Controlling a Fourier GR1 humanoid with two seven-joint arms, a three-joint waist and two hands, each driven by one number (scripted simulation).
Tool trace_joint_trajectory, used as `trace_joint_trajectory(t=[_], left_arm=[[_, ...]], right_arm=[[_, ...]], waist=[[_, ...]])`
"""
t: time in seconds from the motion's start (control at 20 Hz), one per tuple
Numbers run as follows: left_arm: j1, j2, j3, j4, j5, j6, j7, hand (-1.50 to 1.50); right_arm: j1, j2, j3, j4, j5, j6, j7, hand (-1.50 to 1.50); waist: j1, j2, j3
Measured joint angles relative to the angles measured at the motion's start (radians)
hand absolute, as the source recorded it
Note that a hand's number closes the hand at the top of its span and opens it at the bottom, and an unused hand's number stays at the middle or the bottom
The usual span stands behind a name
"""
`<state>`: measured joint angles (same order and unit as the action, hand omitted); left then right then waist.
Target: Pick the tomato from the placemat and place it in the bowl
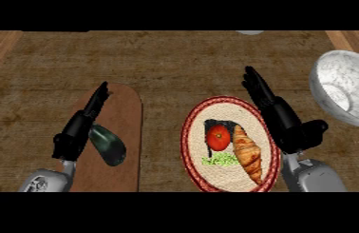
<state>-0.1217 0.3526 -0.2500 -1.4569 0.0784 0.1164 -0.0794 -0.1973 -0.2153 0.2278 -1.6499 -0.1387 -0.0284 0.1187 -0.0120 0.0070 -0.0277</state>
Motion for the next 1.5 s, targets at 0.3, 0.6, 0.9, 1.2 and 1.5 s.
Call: trace_joint_trajectory(t=[0.3,0.6,0.9,1.2,1.5], left_arm=[[-0.009,-0.082,0.005,-0.039,0.102,-0.035,0.069,0.00],[-0.004,-0.134,0.018,-0.053,0.200,-0.065,0.131,0.00],[0.001,-0.163,0.006,-0.075,0.218,-0.070,0.164,0.00],[-0.006,-0.165,0.013,-0.096,0.226,-0.063,0.194,0.00],[-0.019,-0.166,0.018,-0.085,0.229,-0.081,0.196,0.00]], right_arm=[[0.015,-0.099,0.012,-0.090,0.134,0.005,-0.024,1.50],[0.169,-0.092,0.033,-0.119,0.399,-0.231,-0.065,-1.50],[0.253,-0.146,0.192,-0.242,0.624,-0.218,-0.053,-1.50],[0.225,-0.226,0.257,-0.364,0.896,-0.077,0.283,-1.50],[0.093,-0.144,0.343,-0.433,0.978,0.218,0.669,-1.50]], waist=[[0.001,-0.010,0.021],[-0.017,-0.012,0.024],[-0.002,-0.013,0.025],[0.000,-0.015,0.023],[0.016,-0.010,0.023]])
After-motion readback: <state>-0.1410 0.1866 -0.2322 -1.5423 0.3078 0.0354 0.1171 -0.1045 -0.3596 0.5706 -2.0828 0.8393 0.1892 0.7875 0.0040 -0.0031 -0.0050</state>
